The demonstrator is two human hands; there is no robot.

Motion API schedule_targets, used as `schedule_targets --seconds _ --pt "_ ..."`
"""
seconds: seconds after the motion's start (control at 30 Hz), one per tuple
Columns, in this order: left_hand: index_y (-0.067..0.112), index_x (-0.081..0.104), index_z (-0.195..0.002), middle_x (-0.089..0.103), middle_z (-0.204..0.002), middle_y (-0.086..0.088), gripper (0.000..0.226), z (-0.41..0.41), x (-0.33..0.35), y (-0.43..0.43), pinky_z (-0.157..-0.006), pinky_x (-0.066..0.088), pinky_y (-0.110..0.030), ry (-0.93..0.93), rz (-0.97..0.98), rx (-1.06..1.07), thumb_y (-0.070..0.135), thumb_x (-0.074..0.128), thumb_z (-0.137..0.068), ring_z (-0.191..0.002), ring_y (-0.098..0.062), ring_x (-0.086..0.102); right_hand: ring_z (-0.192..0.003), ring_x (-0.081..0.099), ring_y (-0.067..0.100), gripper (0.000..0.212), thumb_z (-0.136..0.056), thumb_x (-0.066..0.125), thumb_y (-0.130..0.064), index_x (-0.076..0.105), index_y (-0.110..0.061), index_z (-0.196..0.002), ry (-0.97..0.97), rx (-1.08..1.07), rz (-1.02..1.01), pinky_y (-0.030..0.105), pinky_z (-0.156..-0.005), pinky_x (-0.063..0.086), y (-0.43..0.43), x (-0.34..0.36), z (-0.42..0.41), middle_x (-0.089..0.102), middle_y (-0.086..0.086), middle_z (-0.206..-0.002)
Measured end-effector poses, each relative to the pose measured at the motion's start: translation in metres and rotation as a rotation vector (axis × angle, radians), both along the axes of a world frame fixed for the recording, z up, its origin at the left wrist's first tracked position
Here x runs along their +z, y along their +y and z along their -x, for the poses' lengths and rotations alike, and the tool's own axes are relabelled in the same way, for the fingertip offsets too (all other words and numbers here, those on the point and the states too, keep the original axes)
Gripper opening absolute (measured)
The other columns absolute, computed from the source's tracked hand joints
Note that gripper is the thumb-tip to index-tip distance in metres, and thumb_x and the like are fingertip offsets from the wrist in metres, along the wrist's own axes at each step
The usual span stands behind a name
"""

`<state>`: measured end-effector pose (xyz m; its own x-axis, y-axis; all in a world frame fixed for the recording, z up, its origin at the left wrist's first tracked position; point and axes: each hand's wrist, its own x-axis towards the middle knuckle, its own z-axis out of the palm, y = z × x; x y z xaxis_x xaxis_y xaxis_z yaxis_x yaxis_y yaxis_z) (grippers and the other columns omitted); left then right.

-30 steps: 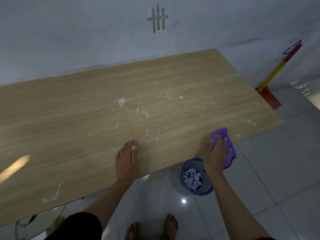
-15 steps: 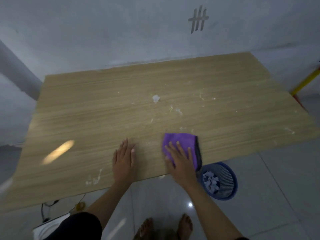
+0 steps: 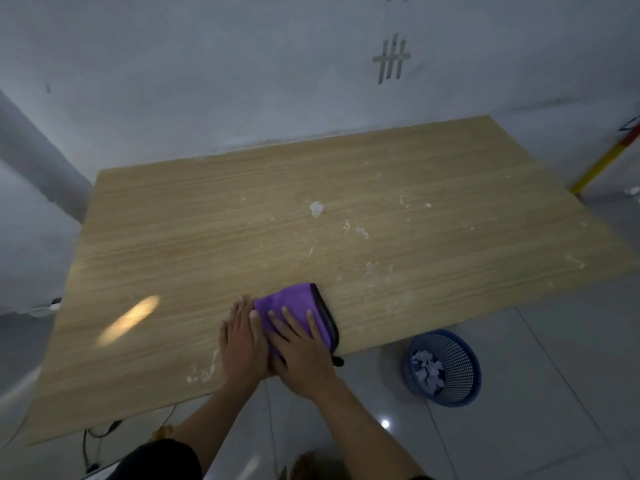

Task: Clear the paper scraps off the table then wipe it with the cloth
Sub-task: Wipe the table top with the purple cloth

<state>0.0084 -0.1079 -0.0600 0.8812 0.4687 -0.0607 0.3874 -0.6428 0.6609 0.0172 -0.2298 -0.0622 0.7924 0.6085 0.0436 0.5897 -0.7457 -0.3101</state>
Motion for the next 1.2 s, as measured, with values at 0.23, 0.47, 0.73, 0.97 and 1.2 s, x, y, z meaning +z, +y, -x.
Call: schedule_targets --seconds 0.23,0.47,0.73,0.97,1.2 --pt "0.025 0.034 -0.139 0.027 -0.152 0.004 0.054 -0.013 0.005 -0.005 -0.117 0.004 -0.034 0.005 -0.067 -0.132 0.043 0.014 -0.093 -0.142 -0.007 0.013 -0.144 0.002 0.013 0.058 -0.089 0.017 -0.056 0.025 -0.036 -0.143 0.134 -0.568 -0.044 0.049 -0.115 -0.002 -0.13 -0.002 -0.061 0.013 -0.007 -0.156" --pt "0.028 0.03 -0.141 0.02 -0.154 0.006 0.068 -0.038 0.006 -0.031 -0.116 -0.002 -0.03 -0.005 -0.129 -0.334 0.053 0.001 -0.084 -0.139 0.002 0.003 -0.142 0.018 0.027 0.047 -0.098 0.026 -0.043 0.044 -0.022 -0.135 0.098 -1.007 -0.123 0.056 -0.114 -0.001 -0.164 0.019 -0.1 0.033 0.004 -0.15" --pt "0.026 0.034 -0.139 0.025 -0.152 0.002 0.059 -0.102 0.007 -0.105 -0.113 0.001 -0.027 -0.083 -0.209 -0.488 0.045 0.011 -0.089 -0.14 -0.005 0.011 -0.139 0.029 0.027 0.055 -0.089 0.037 -0.046 0.03 -0.031 -0.141 -0.001 -0.454 0.012 0.059 -0.106 0.009 -0.102 0.003 -0.093 0.034 -0.004 -0.15" --pt "0.023 0.028 -0.143 0.02 -0.154 0.001 0.072 -0.16 0.009 -0.196 -0.115 0.005 -0.033 -0.032 -0.182 -0.58 0.052 0.004 -0.082 -0.141 -0.005 0.006 -0.143 0.013 0.028 0.058 -0.089 0.026 -0.056 0.019 -0.038 -0.144 0.089 -0.728 0.075 0.056 -0.109 -0.007 -0.197 -0.002 -0.172 0.023 0.001 -0.154" --pt "0.029 0.019 -0.144 0.011 -0.156 0.007 0.071 -0.208 0.002 -0.278 -0.115 -0.001 -0.028 0.023 -0.185 -0.746 0.054 -0.001 -0.08 -0.137 0.001 -0.008 -0.144 -0.014 0.022 0.059 -0.093 0.022 -0.058 0.003 -0.04 -0.146 0.166 -0.993 0.059 0.055 -0.109 -0.016 -0.319 0.007 -0.23 -0.007 -0.003 -0.158"
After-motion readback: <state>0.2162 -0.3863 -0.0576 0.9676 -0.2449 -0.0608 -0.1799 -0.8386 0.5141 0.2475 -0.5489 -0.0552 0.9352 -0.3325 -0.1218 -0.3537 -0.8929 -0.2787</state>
